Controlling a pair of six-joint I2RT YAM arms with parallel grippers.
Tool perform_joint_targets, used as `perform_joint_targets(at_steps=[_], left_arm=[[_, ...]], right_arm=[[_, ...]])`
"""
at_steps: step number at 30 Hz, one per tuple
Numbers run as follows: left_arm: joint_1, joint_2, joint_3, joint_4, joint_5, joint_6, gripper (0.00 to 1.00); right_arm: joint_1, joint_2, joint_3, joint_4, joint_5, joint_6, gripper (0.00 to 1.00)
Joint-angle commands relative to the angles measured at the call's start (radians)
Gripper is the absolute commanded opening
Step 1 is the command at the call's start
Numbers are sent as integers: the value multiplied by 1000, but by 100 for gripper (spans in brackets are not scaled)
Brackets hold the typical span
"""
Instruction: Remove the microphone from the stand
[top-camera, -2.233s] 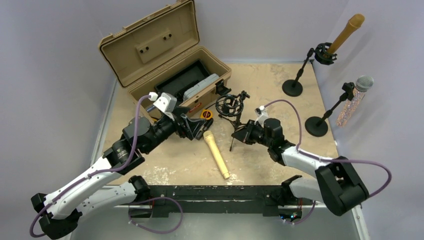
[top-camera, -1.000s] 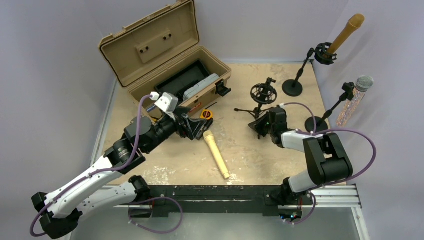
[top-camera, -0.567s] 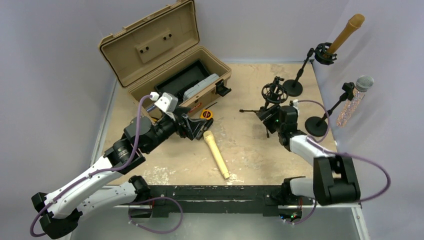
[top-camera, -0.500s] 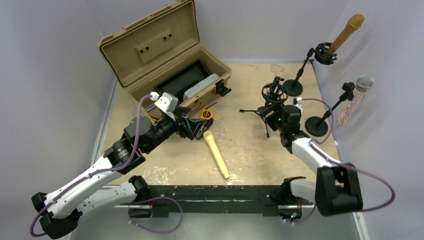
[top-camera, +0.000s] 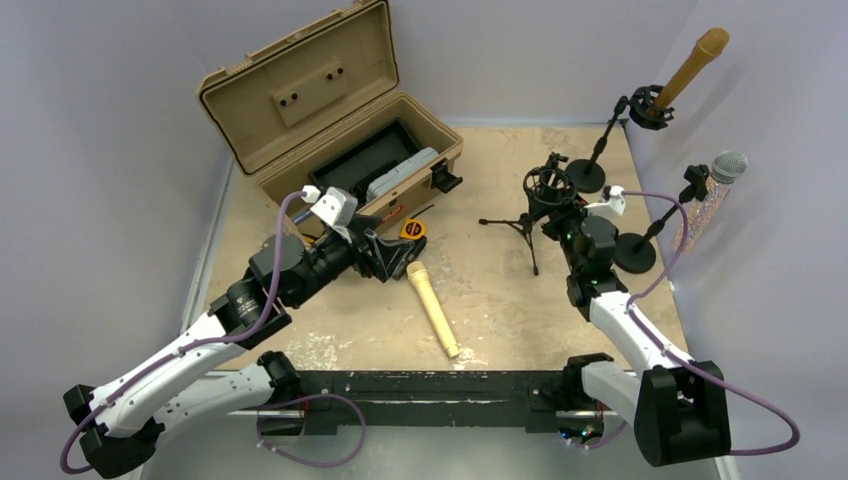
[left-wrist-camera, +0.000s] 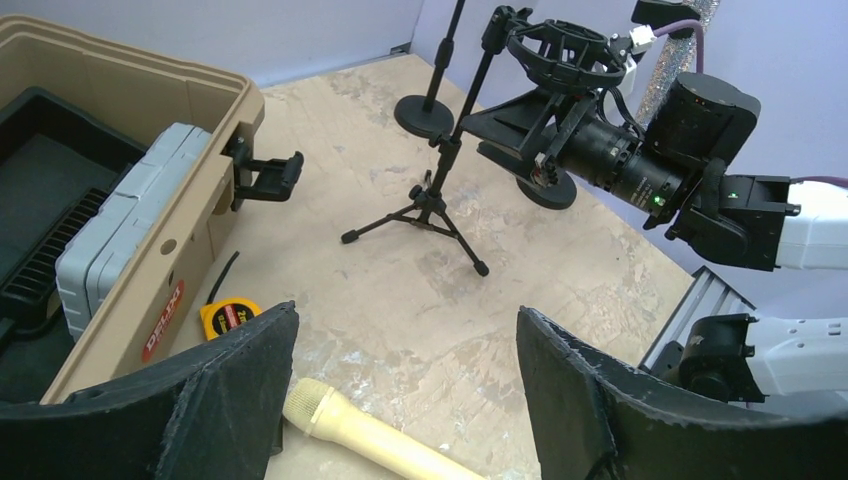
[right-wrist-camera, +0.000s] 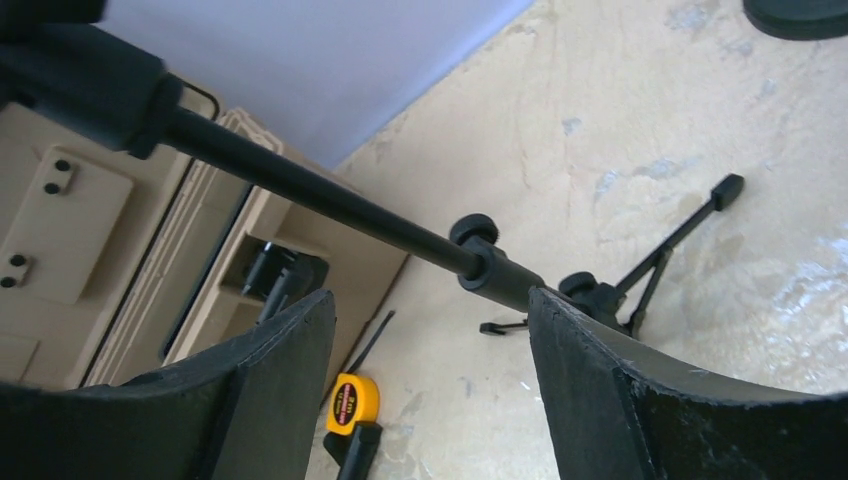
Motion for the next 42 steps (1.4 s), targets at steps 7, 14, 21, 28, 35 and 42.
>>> perform_joint_targets(at_steps=[7,14,21,28,35,42], left_arm=[[4,-11,-10,56,38,-27,77],[4,-11,-12,57,39,-23,77],[4,1,-13,58,44,-24,77],[4,11,-19,67,47,-24,77],[4,38,-6,58,43,-10,77],[73,135,45,28,106,-125,79]], right_arm=[[5,76,78,161,49,-53,70],[6,124,45,388,-12,-104,62],[13,183,5,588,-37,-189,44],[14,331,-46,904,-353,-328,12],[53,459,22,1074,-750,-442,0],[124,436,46,949,-726,-551,0]])
